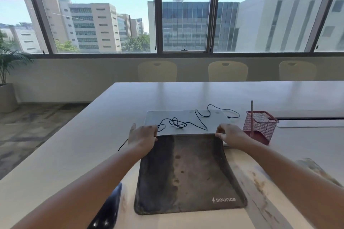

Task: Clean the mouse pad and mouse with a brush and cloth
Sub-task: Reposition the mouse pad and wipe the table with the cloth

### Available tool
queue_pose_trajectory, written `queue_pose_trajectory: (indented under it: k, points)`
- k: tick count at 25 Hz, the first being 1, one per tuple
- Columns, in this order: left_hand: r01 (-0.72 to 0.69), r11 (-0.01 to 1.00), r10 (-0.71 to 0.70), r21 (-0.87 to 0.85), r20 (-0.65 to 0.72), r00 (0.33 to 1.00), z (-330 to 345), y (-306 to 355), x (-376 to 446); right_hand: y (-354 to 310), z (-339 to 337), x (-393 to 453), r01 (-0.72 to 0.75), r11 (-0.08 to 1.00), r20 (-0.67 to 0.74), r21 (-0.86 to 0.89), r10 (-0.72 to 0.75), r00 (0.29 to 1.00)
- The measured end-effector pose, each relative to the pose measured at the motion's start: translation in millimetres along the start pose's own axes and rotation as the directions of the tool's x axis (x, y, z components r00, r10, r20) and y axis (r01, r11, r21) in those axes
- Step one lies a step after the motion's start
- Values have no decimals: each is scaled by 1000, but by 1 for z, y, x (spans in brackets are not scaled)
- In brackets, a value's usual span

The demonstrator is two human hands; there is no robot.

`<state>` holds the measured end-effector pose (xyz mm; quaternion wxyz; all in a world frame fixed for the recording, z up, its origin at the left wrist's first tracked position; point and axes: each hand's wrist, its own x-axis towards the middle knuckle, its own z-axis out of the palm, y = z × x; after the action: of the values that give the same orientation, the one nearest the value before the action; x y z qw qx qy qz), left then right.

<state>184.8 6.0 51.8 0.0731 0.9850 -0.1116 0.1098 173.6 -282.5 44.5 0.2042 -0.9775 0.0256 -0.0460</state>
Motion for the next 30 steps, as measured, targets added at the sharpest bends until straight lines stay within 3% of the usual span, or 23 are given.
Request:
queue_pose_trajectory:
  k: [8,17,22,26,30]
  points:
    - [-14,993,15,113,-2,1000,25,-1,27,-2,16,30,-65,992,15,-105,67,998]
    - [10,988,-10,153,4,1000,40,5,44,-2,20,44,3,939,3,-345,-2,1000]
    - [41,988,-47,149,36,998,35,5,41,3,20,40,-43,956,-63,-289,26,998]
    - [170,985,-170,-23,26,985,10,-7,26,10,22,37,-62,973,-108,-224,38,993]
    - [183,972,-206,147,165,965,-23,-43,-14,10,24,33,-43,970,-86,-238,24,996]
